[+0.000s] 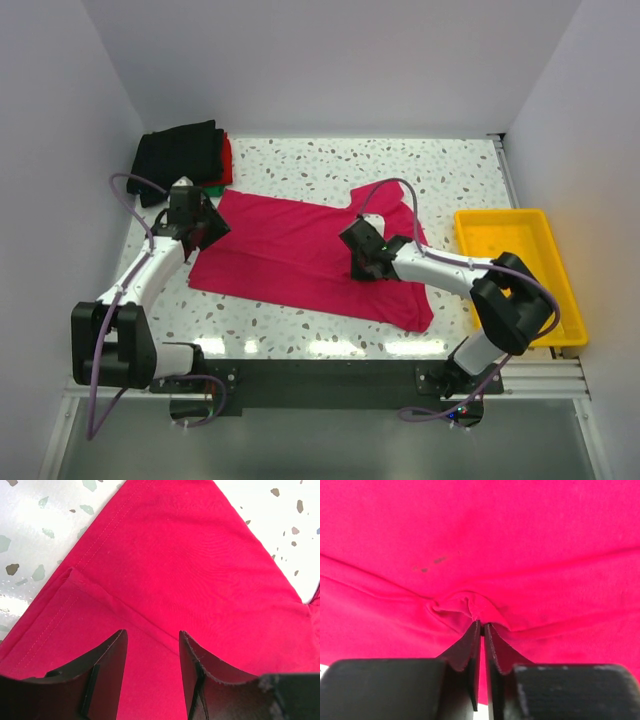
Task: Fold and stack the t-shirts
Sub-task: Fold the tshirt
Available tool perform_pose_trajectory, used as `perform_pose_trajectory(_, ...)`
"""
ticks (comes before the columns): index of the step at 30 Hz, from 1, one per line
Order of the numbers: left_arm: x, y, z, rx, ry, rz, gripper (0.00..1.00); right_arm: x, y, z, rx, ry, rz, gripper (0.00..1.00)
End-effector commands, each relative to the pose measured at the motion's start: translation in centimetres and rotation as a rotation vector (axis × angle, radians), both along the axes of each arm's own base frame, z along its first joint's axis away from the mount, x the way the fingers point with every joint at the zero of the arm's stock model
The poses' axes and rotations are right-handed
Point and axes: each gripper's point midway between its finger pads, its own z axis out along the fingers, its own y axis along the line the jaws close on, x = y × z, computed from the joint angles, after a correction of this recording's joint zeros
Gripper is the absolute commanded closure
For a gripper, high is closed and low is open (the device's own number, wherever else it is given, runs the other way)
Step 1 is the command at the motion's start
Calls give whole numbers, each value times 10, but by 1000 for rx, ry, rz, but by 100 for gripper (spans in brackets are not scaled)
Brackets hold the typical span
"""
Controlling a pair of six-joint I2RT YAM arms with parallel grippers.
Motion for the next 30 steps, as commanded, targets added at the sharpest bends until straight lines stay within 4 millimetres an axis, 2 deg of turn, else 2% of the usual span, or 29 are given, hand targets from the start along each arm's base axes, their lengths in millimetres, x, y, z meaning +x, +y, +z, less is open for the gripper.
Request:
perform_pose_trajectory(1,17,-3,20,1,-74,-26,50,25,5,16,-26,-82,-20,92)
perform_pose_trajectory(18,16,-5,12,-8,-55,-40,49,72,31,24,-106,-171,68,94)
perform_pose_trajectory(27,22,-11,10,-32,-34,-56,47,90,40,40,-99,-256,98,77)
perform_pose_trajectory(30,26,-13,8,-37,-26,-61,47,96,43,45,-103,-274,107,74)
